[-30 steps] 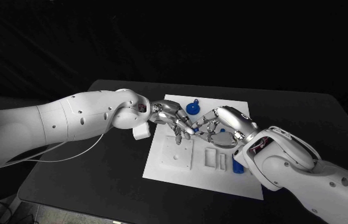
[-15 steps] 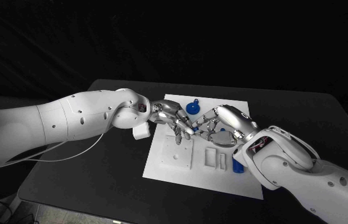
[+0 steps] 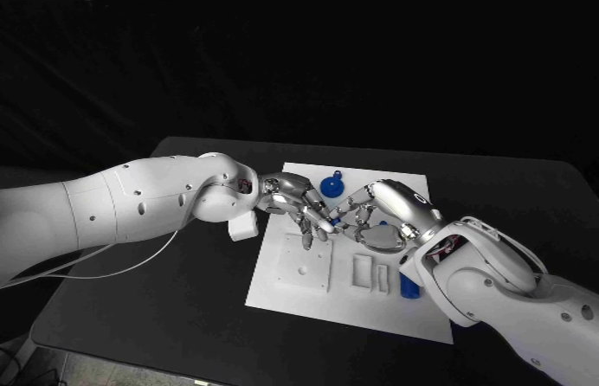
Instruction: Assemble the parts on the task board
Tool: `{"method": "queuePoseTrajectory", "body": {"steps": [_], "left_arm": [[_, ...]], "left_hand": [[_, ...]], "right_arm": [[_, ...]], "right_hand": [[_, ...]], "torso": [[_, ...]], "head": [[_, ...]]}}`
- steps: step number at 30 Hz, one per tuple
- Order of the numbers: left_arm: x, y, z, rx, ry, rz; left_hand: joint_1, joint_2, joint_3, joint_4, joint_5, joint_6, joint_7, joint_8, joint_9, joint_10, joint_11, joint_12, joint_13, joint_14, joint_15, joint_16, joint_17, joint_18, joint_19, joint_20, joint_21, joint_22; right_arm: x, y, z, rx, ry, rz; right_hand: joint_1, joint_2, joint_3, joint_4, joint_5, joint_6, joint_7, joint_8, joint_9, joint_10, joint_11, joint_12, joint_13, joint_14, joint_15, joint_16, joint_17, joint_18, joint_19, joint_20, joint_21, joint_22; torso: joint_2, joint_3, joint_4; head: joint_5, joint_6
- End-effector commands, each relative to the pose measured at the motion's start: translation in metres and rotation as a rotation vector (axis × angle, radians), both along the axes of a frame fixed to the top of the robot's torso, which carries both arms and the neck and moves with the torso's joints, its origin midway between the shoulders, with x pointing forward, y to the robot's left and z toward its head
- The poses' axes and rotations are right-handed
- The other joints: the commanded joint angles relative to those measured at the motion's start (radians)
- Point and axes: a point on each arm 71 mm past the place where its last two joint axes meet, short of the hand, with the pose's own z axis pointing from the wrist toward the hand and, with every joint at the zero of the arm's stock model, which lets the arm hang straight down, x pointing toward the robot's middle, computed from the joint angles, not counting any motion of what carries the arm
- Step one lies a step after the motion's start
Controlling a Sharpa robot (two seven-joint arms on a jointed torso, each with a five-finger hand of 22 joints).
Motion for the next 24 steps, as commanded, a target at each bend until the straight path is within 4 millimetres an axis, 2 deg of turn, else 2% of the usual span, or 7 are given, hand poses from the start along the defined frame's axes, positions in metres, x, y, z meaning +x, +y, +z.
{"method": "queuePoseTrajectory", "body": {"steps": [1,5,7,20,24], "left_arm": [[-0.0022,-0.0043,0.0011,-0.015,0.005,-0.026],[-0.0018,-0.0046,0.0012,-0.015,0.001,-0.021],[-0.0013,-0.005,0.0014,-0.015,-0.003,-0.014],[0.0004,-0.0039,0.0015,-0.012,-0.013,0.008],[0.0019,-0.0032,0.0015,-0.007,-0.02,0.031]], "left_hand": [[-0.001,0.008,0.001,-0.004,0.006,0.019,-0.013,0.004,0.001,0.003,0.002,-0.001,0.0,-0.008,0.002,0.007,0.0,0.0,-0.004,0.001,-0.004,0.001],[-0.002,0.007,0.0,-0.005,0.008,0.017,-0.013,0.003,0.0,0.0,0.003,-0.001,0.0,-0.008,0.002,0.007,0.0,0.0,-0.004,0.001,-0.005,0.003],[-0.004,0.004,-0.007,-0.014,0.03,0.014,-0.011,0.004,-0.007,-0.007,0.004,-0.001,0.0,-0.01,0.002,0.007,0.0,0.002,-0.006,0.002,-0.005,0.007],[-0.007,0.007,-0.009,-0.017,0.03,0.015,-0.011,0.004,-0.013,-0.007,0.004,-0.001,0.0,-0.009,0.002,0.008,0.0,0.003,-0.006,0.002,-0.005,0.014],[-0.01,-0.004,-0.019,-0.022,0.04,0.0,-0.005,0.002,-0.019,-0.027,0.008,-0.002,0.0,-0.004,0.002,0.012,0.002,0.004,-0.003,0.002,-0.005,0.019]], "right_arm": [[-0.0008,0.0016,-0.0001,-0.008,-0.008,0.005],[-0.0009,0.0024,-0.001,-0.022,-0.004,0.01],[-0.0009,0.0029,-0.0018,-0.032,0.0,0.015],[-0.0008,0.0036,-0.0023,-0.029,0.011,0.019],[-0.0002,0.0029,-0.0019,-0.021,0.01,0.01]], "right_hand": [[-0.004,0.006,0.007,-0.002,0.013,0.013,0.0,0.003,0.002,0.013,-0.002,0.007,0.002,0.005,-0.003,-0.007,0.001,0.013,-0.006,-0.004,0.008,0.023],[-0.007,0.007,0.012,-0.006,0.024,0.021,-0.003,0.002,0.004,0.021,-0.004,0.007,0.002,0.006,-0.005,-0.011,0.0,0.012,-0.007,-0.006,0.013,0.023],[-0.007,0.007,0.014,-0.008,0.024,0.023,-0.004,0.003,0.004,0.023,-0.005,0.007,0.002,0.006,-0.005,-0.012,0.0,0.011,-0.007,-0.006,0.014,0.023],[-0.015,0.009,0.014,-0.012,0.034,0.032,-0.007,0.003,0.008,0.038,-0.01,0.007,0.003,0.015,-0.009,-0.014,0.004,0.01,0.0,-0.01,0.017,0.021],[-0.015,0.009,0.015,-0.013,0.035,0.033,-0.008,0.003,0.008,0.039,-0.01,0.007,0.003,0.016,-0.009,-0.014,0.005,0.011,0.002,-0.011,0.017,0.021]], "torso": [[0.0,0.0,-0.0008],[0.0,0.0,-0.0001],[0.0,0.0006,0.0008],[0.0,0.0008,-0.0011],[0.0,0.0008,-0.0009]], "head": [[0.0,-0.002],[0.004,-0.004],[0.004,-0.005],[0.003,-0.006],[0.002,-0.007]]}}
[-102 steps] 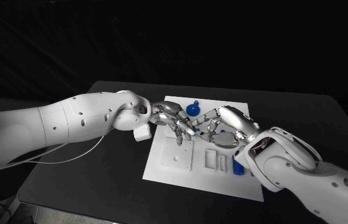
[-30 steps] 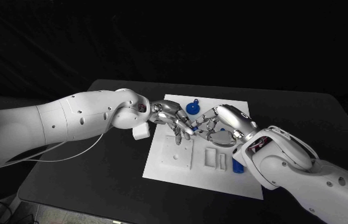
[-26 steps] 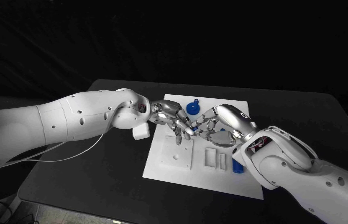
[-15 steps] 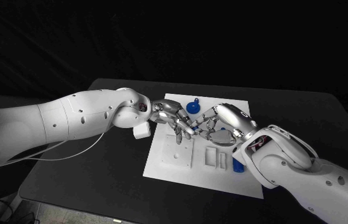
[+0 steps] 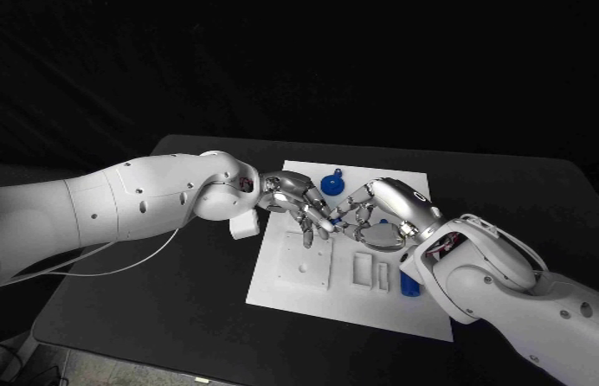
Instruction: Assemble the parts on the task board
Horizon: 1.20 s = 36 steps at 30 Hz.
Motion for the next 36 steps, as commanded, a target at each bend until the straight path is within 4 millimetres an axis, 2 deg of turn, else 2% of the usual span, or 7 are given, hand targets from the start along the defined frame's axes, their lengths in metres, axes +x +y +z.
{"method": "queuePoseTrajectory", "body": {"steps": [1,4,12,15,26,29,36], "left_arm": [[0.002,-0.002,0.003,-0.015,-0.016,0.03],[0.003,-0.001,0.002,-0.006,-0.018,0.046],[0.004,0.004,-0.001,0.04,0.0,0.065],[0.005,0.007,-0.002,0.051,0.002,0.068],[0.006,0.022,-0.005,0.1,0.012,0.048],[0.011,0.032,-0.005,0.108,0.001,0.08],[0.022,0.053,0.003,0.019,-0.065,0.217]], "left_hand": [[-0.011,-0.016,-0.016,-0.013,0.007,-0.004,-0.003,0.003,-0.005,-0.021,0.002,-0.002,0.0,0.002,-0.002,0.01,0.003,0.004,-0.001,0.002,-0.004,0.004],[-0.019,-0.06,-0.059,-0.013,-0.005,-0.029,0.003,0.003,-0.01,-0.052,0.008,-0.002,0.0,0.002,-0.002,0.017,0.008,0.004,0.003,0.002,-0.006,0.005],[0.016,-0.102,-0.126,-0.013,-0.01,-0.067,0.021,0.003,-0.01,-0.075,0.022,-0.002,0.0,-0.009,0.005,0.04,0.023,0.011,0.008,0.008,-0.01,0.012],[0.028,-0.121,-0.136,-0.026,0.053,-0.068,0.023,0.003,-0.01,-0.07,0.02,-0.002,-0.001,-0.007,0.002,0.046,0.026,0.012,0.007,0.005,-0.007,0.018],[0.025,-0.229,-0.149,0.002,0.091,-0.13,0.037,0.005,-0.01,-0.123,0.042,-0.001,0.0,-0.038,0.017,0.056,0.02,0.011,0.001,0.02,-0.04,0.008],[0.031,-0.24,-0.13,0.025,0.094,-0.123,0.038,0.006,-0.01,-0.12,0.041,0.0,0.0,-0.039,0.017,0.063,0.015,0.012,0.008,0.02,-0.049,0.007],[0.027,-0.214,-0.102,0.032,0.132,-0.086,0.03,0.014,-0.01,-0.071,0.027,0.0,0.0,-0.057,0.014,0.046,0.003,0.007,-0.004,0.017,-0.059,0.007]], "right_arm": [[-0.001,0.002,-0.001,-0.001,0.004,0.005],[-0.001,0.001,-0.001,0.006,0.001,-0.002],[0.001,-0.001,0.0,0.026,-0.008,-0.024],[0.002,-0.002,0.0,0.031,-0.01,-0.036],[0.004,-0.007,0.001,0.028,-0.053,-0.072],[0.004,-0.008,0.001,0.015,-0.063,-0.072],[0.007,-0.008,-0.001,0.001,-0.078,-0.084]], "right_hand": [[-0.001,0.009,0.006,-0.005,0.005,0.007,-0.002,0.003,0.002,0.018,-0.012,0.003,0.003,0.006,-0.004,-0.006,0.001,0.01,0.003,-0.003,0.003,0.02],[-0.003,0.008,0.009,-0.006,0.009,0.009,-0.002,0.003,0.003,0.019,-0.012,0.002,0.003,0.009,-0.005,-0.007,0.002,0.01,0.005,-0.004,0.003,0.02],[-0.006,0.005,0.012,-0.008,0.015,0.012,-0.003,0.003,0.005,0.022,-0.013,0.002,0.003,0.014,-0.006,-0.011,0.003,0.01,0.008,-0.005,0.004,0.02],[-0.006,0.005,0.012,-0.008,0.015,0.012,-0.003,0.003,0.005,0.022,-0.013,0.002,0.003,0.014,-0.006,-0.011,0.002,0.01,0.009,-0.005,0.004,0.02],[-0.002,0.004,0.018,-0.011,-0.001,0.013,-0.004,0.002,0.005,0.023,-0.014,0.002,0.003,0.019,-0.007,-0.015,0.003,0.01,0.01,-0.006,0.005,0.021],[-0.003,0.002,0.019,-0.011,-0.003,0.015,-0.004,0.003,0.006,0.024,-0.014,0.002,0.003,0.02,-0.007,-0.016,0.003,0.01,0.011,-0.006,0.006,0.021],[-0.004,0.002,0.019,-0.009,-0.002,0.014,-0.004,0.002,0.005,0.024,-0.014,0.002,0.003,0.022,-0.007,-0.018,0.003,0.01,0.011,-0.006,0.006,0.02]], "torso": [[0.0,0.0003,-0.0001],[0.0,-0.0002,0.0002],[0.0,-0.0003,0.001],[-0.001,-0.0009,0.0007],[0.001,-0.001,0.0018],[-0.001,-0.0013,0.0027],[-0.002,-0.002,0.0]], "head": [[-0.001,-0.001],[-0.002,-0.001],[-0.003,0.0],[-0.004,0.0],[-0.005,0.004],[-0.004,0.003],[0.001,0.006]]}}
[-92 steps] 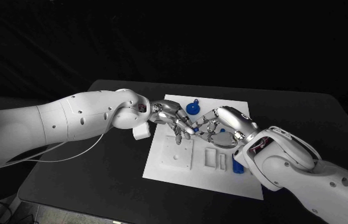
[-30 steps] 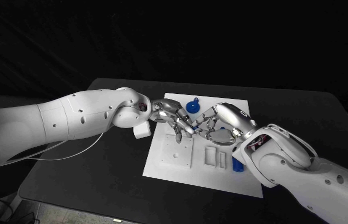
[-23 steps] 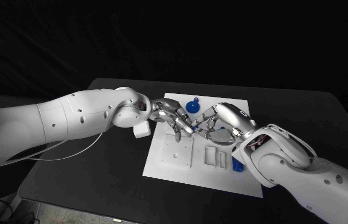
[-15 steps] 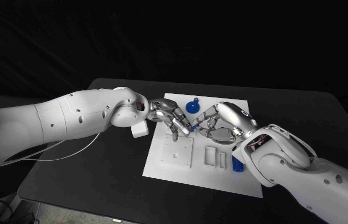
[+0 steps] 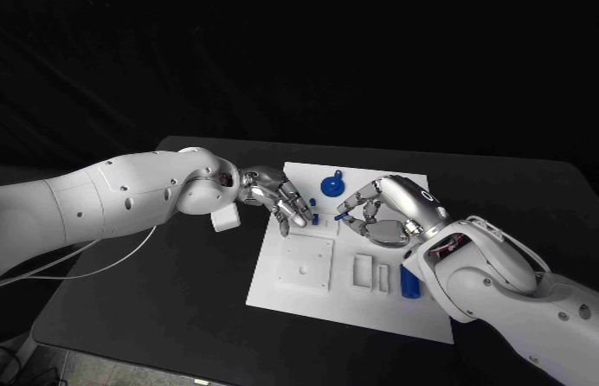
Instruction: Assemble the parts on the task board
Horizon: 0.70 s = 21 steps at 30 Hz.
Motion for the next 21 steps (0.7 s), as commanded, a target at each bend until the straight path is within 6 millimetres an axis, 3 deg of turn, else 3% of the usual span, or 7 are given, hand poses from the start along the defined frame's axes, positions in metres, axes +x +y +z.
{"method": "queuePoseTrajectory", "body": {"steps": [1,3,7,12,21], "left_arm": [[0.007,0.003,0.01,-0.1,-0.08,0.089],[0.01,0.006,0.014,-0.154,-0.118,0.155],[0.017,0.012,0.024,-0.27,-0.192,0.295],[0.021,0.018,0.034,-0.368,-0.299,0.418],[0.024,0.014,0.044,-0.445,-0.398,0.504]], "left_hand": [[-0.012,0.012,0.012,0.003,0.0,0.01,-0.001,0.001,-0.001,-0.001,0.001,0.0,0.0,-0.014,0.005,-0.028,-0.015,0.005,-0.014,-0.002,-0.016,-0.004],[-0.02,0.006,0.02,0.008,-0.021,0.008,0.001,-0.002,-0.001,-0.013,0.006,0.001,0.0,-0.011,0.011,-0.061,-0.035,0.006,-0.014,0.005,-0.036,-0.02],[-0.033,0.003,0.033,0.032,-0.045,0.009,0.001,-0.001,-0.001,-0.02,0.01,0.001,0.0,-0.012,0.023,-0.133,-0.072,0.005,-0.011,0.018,-0.088,-0.066],[-0.023,0.009,0.054,0.037,-0.023,0.039,-0.008,0.002,-0.001,-0.009,0.006,0.001,0.0,-0.011,0.027,-0.181,-0.092,0.003,-0.004,0.022,-0.125,-0.101],[-0.033,0.0,0.07,0.037,-0.026,0.041,-0.008,-0.004,-0.001,-0.01,0.006,0.0,0.0,0.0,0.027,-0.199,-0.094,0.001,0.009,0.021,-0.142,-0.12]], "right_arm": [[0.001,0.0,-0.001,-0.023,-0.031,-0.012],[0.003,0.001,-0.003,-0.041,-0.025,-0.011],[0.005,0.006,-0.008,-0.098,-0.02,-0.004],[0.003,0.016,-0.017,-0.196,-0.028,0.025],[0.0,0.034,-0.032,-0.348,-0.039,0.02]], "right_hand": [[-0.003,0.004,0.005,0.002,-0.002,0.003,0.0,0.002,0.001,0.018,-0.013,0.003,0.003,0.009,0.002,-0.006,0.001,0.019,0.006,-0.003,0.006,0.02],[-0.002,0.003,0.005,0.003,-0.004,0.003,0.0,0.002,0.0,0.018,-0.013,0.003,0.003,0.01,0.002,-0.008,0.001,0.02,0.007,-0.003,0.006,0.02],[-0.002,0.003,0.006,0.004,-0.009,0.003,0.0,0.002,0.0,0.018,-0.013,0.003,0.003,0.011,0.002,-0.01,0.001,0.019,0.007,-0.003,0.004,0.02],[0.0,0.003,0.004,0.003,-0.01,0.003,0.001,0.002,0.0,0.018,-0.013,0.003,0.003,0.011,0.002,-0.011,0.001,0.019,0.007,-0.003,0.004,0.021],[0.001,0.002,0.008,0.002,-0.021,0.004,0.0,0.002,-0.001,0.018,-0.013,0.003,0.003,0.012,0.002,-0.012,0.002,0.019,0.007,-0.003,0.004,0.021]], "torso": [[-0.002,-0.0012,-0.0003],[-0.002,-0.0029,0.0016],[0.0,-0.0041,-0.0014],[-0.001,-0.0034,-0.0004],[-0.001,-0.0021,0.0017]], "head": [[0.003,0.001],[0.001,-0.001],[0.001,0.0],[0.0,-0.001],[0.005,-0.01]]}}
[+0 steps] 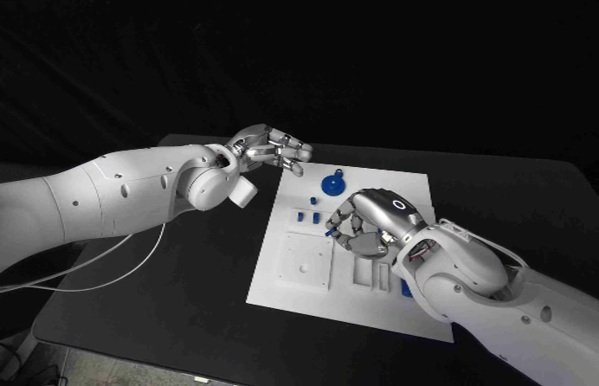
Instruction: Assemble the parts on the task board
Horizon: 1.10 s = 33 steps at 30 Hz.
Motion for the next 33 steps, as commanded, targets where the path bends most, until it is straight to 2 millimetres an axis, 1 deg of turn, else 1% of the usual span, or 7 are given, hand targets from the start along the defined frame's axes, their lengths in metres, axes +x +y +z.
{"method": "queuePoseTrajectory", "body": {"steps": [1,9,11,14,17,27,33], "left_arm": [[0.002,-0.002,0.009,-0.079,-0.088,0.086],[0.0,-0.017,0.013,-0.17,-0.118,0.133],[-0.001,-0.018,0.014,-0.185,-0.12,0.144],[-0.001,-0.019,0.014,-0.203,-0.112,0.155],[0.0,-0.018,0.013,-0.224,-0.095,0.171],[0.002,-0.014,0.012,-0.238,-0.075,0.186],[0.002,-0.014,0.011,-0.24,-0.068,0.18]], "left_hand": [[-0.005,-0.006,0.008,-0.001,0.0,0.004,0.0,-0.004,-0.001,0.0,-0.003,0.0,0.0,0.005,0.001,-0.006,0.0,0.0,0.009,0.001,-0.006,-0.005],[-0.007,-0.006,0.016,0.002,0.003,0.008,-0.002,-0.003,-0.001,0.005,-0.005,0.0,0.0,0.011,-0.001,-0.006,0.003,0.0,0.018,-0.001,-0.01,-0.012],[-0.007,-0.006,0.017,0.002,0.004,0.008,-0.002,-0.003,-0.001,0.005,-0.005,0.001,0.0,0.012,-0.002,-0.006,0.003,0.0,0.019,-0.001,-0.01,-0.012],[-0.009,-0.006,0.017,0.003,0.003,0.008,-0.002,-0.003,-0.001,0.005,-0.005,0.001,0.0,0.012,-0.001,-0.006,0.003,0.0,0.019,-0.001,-0.01,-0.012],[-0.011,-0.005,0.019,0.003,0.008,0.006,-0.001,-0.004,-0.001,0.003,-0.004,0.0,0.0,0.011,-0.001,-0.007,0.004,0.0,0.02,-0.001,-0.011,-0.014],[-0.014,-0.006,0.021,0.005,0.006,0.006,-0.001,-0.004,-0.001,0.002,-0.004,0.001,0.0,0.01,-0.001,-0.007,0.004,0.0,0.021,0.0,-0.013,-0.016],[-0.015,-0.006,0.024,0.006,0.005,0.004,-0.001,-0.004,-0.001,0.001,-0.004,0.001,0.0,0.01,0.0,-0.008,0.005,0.0,0.022,0.0,-0.015,-0.018]], "right_arm": [[0.0,0.005,-0.008,-0.141,-0.027,-0.027],[-0.003,0.02,-0.019,-0.226,-0.089,-0.032],[-0.002,0.021,-0.02,-0.228,-0.096,-0.04],[-0.001,0.021,-0.022,-0.228,-0.1,-0.053],[0.001,0.02,-0.023,-0.228,-0.1,-0.063],[0.0,0.024,-0.025,-0.222,-0.099,-0.065],[-0.002,0.026,-0.026,-0.218,-0.091,-0.058]], "right_hand": [[0.005,0.006,0.01,-0.001,-0.007,0.005,0.0,0.002,-0.001,0.014,-0.009,0.001,0.002,0.007,0.0,-0.005,0.001,0.015,0.001,-0.002,0.004,0.021],[-0.004,-0.005,0.033,-0.002,-0.009,0.008,-0.001,0.002,-0.001,0.019,-0.011,0.001,0.003,0.012,-0.002,-0.004,0.004,0.015,0.005,-0.003,0.009,0.022],[-0.005,-0.006,0.037,-0.002,-0.014,0.01,-0.002,0.002,-0.001,0.02,-0.011,0.001,0.003,0.013,-0.002,-0.005,0.004,0.015,0.005,-0.004,0.011,0.022],[-0.006,-0.009,0.041,-0.001,-0.014,0.01,-0.002,0.002,-0.001,0.02,-0.011,0.001,0.003,0.016,-0.003,-0.005,0.004,0.016,0.007,-0.005,0.012,0.021],[-0.006,-0.009,0.041,-0.001,-0.016,0.01,-0.002,0.002,-0.001,0.02,-0.011,0.001,0.003,0.016,-0.003,-0.005,0.004,0.016,0.008,-0.005,0.013,0.022],[-0.007,-0.009,0.044,0.0,-0.018,0.011,-0.002,0.002,-0.001,0.021,-0.012,0.001,0.003,0.017,-0.003,-0.005,0.004,0.015,0.008,-0.005,0.013,0.021],[-0.007,-0.01,0.045,0.0,-0.019,0.011,-0.002,0.002,-0.001,0.021,-0.011,0.001,0.002,0.017,-0.003,-0.006,0.004,0.015,0.008,-0.005,0.013,0.021]], "torso": [[-0.001,0.0007,0.0024],[0.001,0.0013,0.0003],[0.001,0.0012,0.0005],[0.001,0.0003,0.0003],[0.001,0.0014,0.0005],[0.002,0.0029,0.0024],[0.002,0.0023,0.0008]], "head": [[0.003,-0.006],[0.018,-0.011],[0.018,-0.012],[0.014,-0.007],[0.015,-0.008],[0.019,-0.015],[0.023,-0.019]]}}
